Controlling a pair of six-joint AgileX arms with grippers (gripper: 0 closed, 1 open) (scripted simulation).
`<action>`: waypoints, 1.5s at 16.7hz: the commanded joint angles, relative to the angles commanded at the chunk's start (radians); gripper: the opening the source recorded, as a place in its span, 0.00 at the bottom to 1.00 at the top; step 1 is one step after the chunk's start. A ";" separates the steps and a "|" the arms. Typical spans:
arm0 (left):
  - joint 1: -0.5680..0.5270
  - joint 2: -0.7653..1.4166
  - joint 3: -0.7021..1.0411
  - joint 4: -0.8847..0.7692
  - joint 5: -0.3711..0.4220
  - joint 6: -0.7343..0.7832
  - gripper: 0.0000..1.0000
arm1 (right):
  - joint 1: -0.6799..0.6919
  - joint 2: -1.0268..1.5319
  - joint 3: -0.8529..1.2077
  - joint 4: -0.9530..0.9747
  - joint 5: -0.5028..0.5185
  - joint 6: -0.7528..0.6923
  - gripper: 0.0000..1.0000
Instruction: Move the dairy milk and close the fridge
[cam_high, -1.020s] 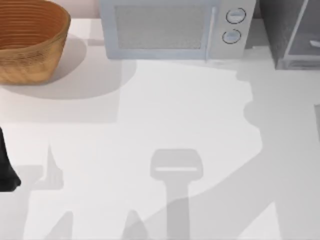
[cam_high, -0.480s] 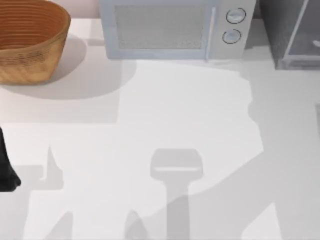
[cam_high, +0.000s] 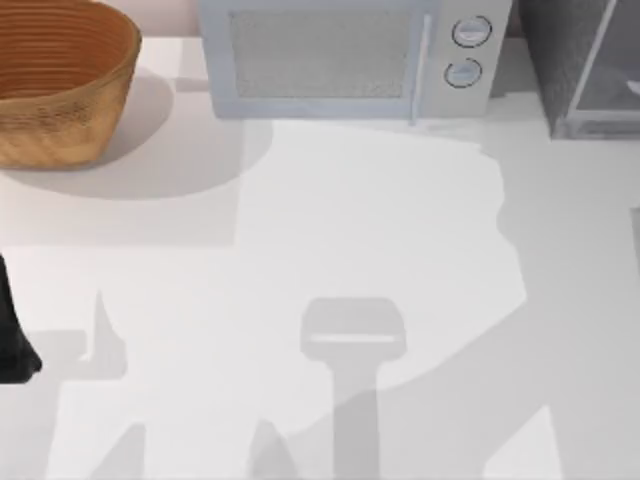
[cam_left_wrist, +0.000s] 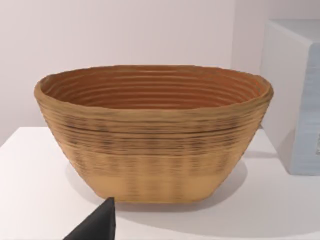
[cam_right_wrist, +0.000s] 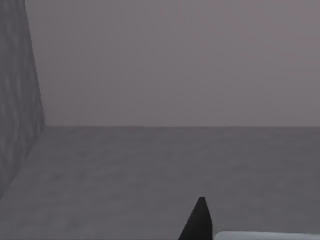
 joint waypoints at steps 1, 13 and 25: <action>0.000 0.000 0.000 0.000 0.000 0.000 1.00 | 0.000 0.000 0.000 0.000 0.000 0.000 0.38; 0.000 0.000 0.000 0.000 0.000 0.000 1.00 | 0.000 0.000 0.000 0.000 0.000 0.000 1.00; 0.000 0.000 0.000 0.000 0.000 0.000 1.00 | 0.090 -0.205 -0.160 -0.068 0.018 0.011 1.00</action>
